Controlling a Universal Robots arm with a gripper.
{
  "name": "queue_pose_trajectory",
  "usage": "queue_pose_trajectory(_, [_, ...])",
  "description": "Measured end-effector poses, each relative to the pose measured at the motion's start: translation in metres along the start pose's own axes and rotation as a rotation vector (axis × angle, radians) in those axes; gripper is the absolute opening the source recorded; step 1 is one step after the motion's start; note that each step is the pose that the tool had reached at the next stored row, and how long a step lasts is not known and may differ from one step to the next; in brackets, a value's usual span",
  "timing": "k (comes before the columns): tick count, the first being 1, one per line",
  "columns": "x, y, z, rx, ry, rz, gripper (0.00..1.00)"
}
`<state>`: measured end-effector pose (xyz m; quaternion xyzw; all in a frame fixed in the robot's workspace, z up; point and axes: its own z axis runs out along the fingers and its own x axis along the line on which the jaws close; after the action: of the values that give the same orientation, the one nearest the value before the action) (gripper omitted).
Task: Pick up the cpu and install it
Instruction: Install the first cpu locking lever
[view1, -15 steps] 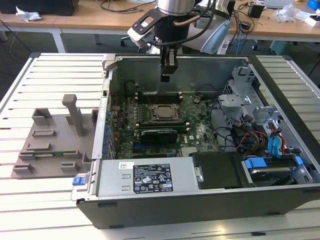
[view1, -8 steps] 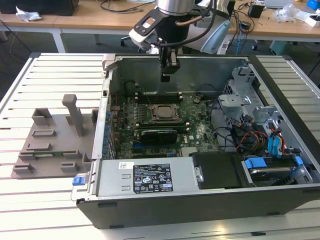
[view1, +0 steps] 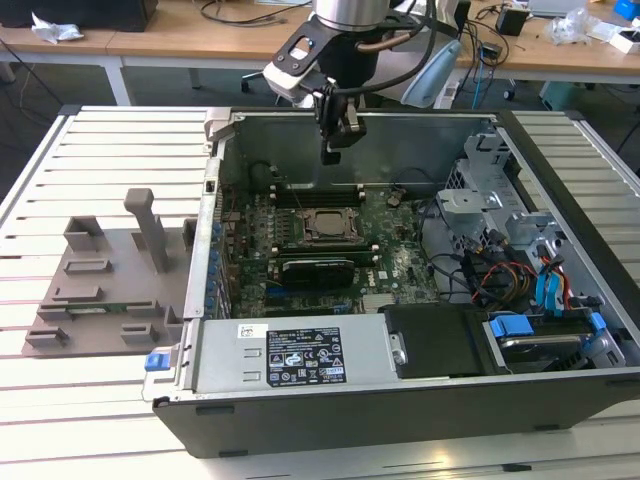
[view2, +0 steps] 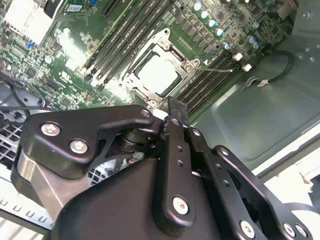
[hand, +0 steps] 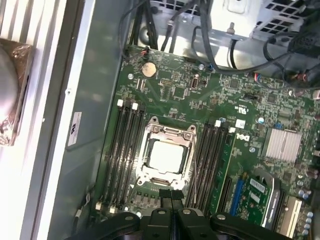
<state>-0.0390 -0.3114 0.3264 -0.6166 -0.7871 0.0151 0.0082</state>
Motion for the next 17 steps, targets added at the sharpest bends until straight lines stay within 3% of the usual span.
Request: queue_pose_trajectory(17, [0.0000,0.0000,0.0000,-0.0012,-0.0071,-0.207,0.11])
